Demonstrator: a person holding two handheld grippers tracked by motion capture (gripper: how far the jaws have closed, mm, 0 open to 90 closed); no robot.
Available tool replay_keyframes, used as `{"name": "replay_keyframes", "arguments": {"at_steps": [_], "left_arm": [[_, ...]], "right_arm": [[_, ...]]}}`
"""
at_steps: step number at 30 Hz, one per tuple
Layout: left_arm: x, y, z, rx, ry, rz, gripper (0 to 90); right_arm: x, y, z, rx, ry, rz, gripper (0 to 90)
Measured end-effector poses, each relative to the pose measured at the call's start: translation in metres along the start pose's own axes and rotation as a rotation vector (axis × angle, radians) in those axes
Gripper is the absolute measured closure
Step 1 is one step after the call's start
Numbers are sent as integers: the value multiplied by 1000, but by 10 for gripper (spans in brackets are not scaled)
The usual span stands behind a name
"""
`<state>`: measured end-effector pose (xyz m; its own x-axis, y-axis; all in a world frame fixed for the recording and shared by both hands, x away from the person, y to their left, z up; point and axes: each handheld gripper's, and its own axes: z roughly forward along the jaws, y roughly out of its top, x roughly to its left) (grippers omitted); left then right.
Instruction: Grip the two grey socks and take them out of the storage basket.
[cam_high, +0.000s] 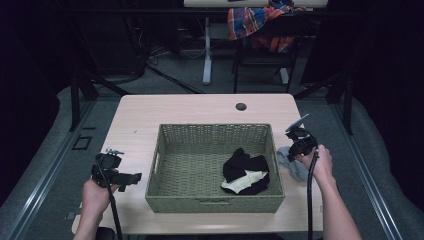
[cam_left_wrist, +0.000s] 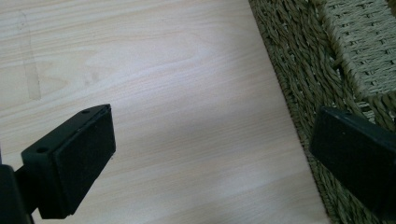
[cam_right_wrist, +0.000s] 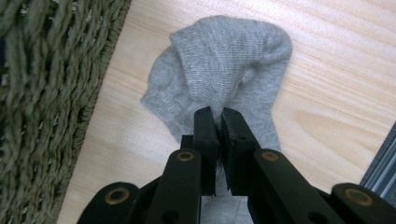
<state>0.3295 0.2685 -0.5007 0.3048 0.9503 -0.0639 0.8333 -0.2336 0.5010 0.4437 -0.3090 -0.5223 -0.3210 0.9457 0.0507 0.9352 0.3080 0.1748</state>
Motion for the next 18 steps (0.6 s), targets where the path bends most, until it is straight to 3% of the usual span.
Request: {"name": "replay_keyframes", "arguments": {"at_steps": [5,6,9,10,12,13,18], "left_arm": [[-1,0,0,-1,1,2,8],[-1,0,0,-1,2,2,8],[0,0,0,-3,1,1,8],[0,0,0,-3,1,1,8],[0,0,-1,-3,1,1,8],[0,0,-1,-4,1,2,8],[0,0,-1,-5,1,2,8]], "right_arm": [[-7,-1,2,24,21,-6,782],[-7,-2,2,-4,26,18,726],[-11,-3,-8,-7,34,17,560],[-11,-5,-13,-40,35,30,500],[-13,-7,-23,-52,48,32,377],[-13,-9,-27,-83,51,52,343],[-19,-15,-56,-136,98,45,146]]}}
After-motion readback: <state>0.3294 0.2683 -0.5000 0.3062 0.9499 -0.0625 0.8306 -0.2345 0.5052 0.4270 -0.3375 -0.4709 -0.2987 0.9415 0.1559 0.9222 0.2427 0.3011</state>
